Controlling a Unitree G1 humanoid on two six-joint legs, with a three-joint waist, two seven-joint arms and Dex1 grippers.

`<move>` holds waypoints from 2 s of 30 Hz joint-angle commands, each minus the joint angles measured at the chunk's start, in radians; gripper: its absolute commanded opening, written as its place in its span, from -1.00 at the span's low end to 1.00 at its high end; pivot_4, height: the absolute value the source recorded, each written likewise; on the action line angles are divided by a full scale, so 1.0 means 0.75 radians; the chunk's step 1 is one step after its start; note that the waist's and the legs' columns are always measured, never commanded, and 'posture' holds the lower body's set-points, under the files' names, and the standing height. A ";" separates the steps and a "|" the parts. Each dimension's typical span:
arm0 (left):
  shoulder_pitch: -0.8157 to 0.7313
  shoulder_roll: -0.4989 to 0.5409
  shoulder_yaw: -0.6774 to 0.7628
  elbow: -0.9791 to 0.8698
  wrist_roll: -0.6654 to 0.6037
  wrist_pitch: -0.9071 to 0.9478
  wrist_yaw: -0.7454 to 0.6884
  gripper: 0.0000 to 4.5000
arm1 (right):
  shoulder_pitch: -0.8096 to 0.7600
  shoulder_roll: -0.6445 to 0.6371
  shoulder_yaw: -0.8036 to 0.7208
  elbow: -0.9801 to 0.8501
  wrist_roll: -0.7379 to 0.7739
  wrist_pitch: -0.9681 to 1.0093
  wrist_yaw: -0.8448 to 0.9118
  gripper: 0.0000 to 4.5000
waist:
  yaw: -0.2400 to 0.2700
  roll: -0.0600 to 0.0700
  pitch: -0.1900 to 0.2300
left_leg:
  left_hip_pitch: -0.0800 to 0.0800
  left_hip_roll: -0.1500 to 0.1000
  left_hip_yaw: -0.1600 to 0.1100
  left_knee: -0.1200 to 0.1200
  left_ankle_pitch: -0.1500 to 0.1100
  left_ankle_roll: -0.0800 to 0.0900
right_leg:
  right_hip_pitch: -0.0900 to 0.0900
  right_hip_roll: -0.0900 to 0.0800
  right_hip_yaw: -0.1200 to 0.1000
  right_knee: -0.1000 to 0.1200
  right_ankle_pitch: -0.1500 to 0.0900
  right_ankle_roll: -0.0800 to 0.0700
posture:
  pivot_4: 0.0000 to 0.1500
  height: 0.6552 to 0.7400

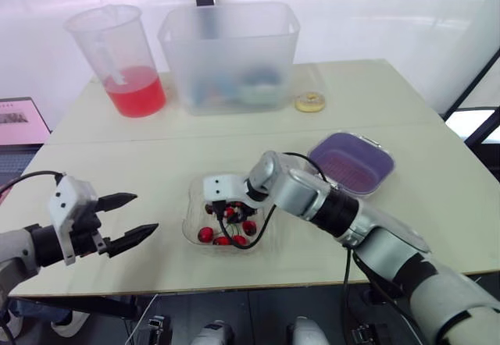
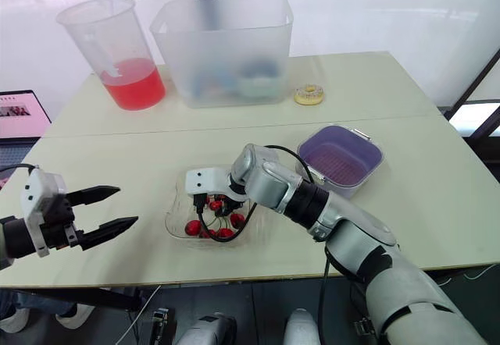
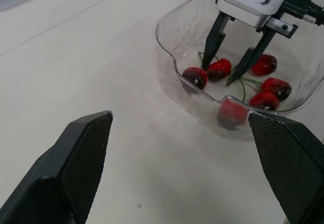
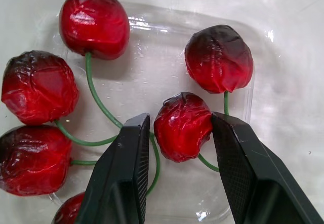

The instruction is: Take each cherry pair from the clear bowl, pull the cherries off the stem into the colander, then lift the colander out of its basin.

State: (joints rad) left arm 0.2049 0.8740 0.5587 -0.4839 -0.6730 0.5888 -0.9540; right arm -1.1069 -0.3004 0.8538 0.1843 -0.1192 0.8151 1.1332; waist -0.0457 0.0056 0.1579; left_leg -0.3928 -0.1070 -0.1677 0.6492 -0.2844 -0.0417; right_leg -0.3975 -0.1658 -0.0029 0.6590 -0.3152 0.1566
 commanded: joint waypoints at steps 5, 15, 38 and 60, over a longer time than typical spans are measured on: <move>-0.035 0.005 -0.022 0.008 0.013 -0.042 -0.007 1.00 | -0.026 -0.038 -0.047 -0.095 -0.059 -0.159 0.010 -0.99 | -0.001 0.000 0.000 | 0.000 0.000 0.000 0.000 0.000 0.000 | 0.000 0.000 0.000 0.000 0.000 0.000 | 1.00 1.00; -0.182 -0.032 -0.010 0.049 -0.132 0.044 0.046 1.00 | 0.002 -0.200 -0.203 -0.254 -0.093 -1.058 -0.006 -0.99 | -0.001 0.000 0.000 | 0.000 0.000 0.000 0.000 0.000 0.000 | -0.001 0.000 0.000 0.000 0.000 0.000 | 1.00 1.00; -0.911 -0.115 -0.198 0.267 -0.800 0.527 0.439 1.00 | -0.093 -0.162 -0.462 0.049 -0.380 -2.113 -0.550 -0.99 | -0.035 -0.004 0.000 | 0.001 0.000 -0.003 -0.001 0.001 -0.001 | 0.000 0.002 -0.002 0.006 0.000 0.000 | 1.00 1.00; -0.925 -0.131 -0.213 0.293 -0.864 0.535 0.475 -0.75 | -0.072 -0.186 -0.506 0.065 -0.388 -2.133 -0.553 -1.00 | -0.034 -0.004 0.000 | 0.001 0.000 -0.002 0.000 0.001 -0.002 | 0.000 0.003 -0.001 0.006 0.000 0.000 | 1.00 1.00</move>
State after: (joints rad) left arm -0.4757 0.7732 0.3752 -0.2563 -1.3072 1.0018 -0.5985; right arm -1.1469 -0.4432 0.5042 0.2409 -0.4196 -0.7803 0.7317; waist -0.0710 0.0023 0.1578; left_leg -0.3923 -0.1073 -0.1694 0.6488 -0.2836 -0.0429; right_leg -0.3975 -0.1638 -0.0035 0.6638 -0.3152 0.1568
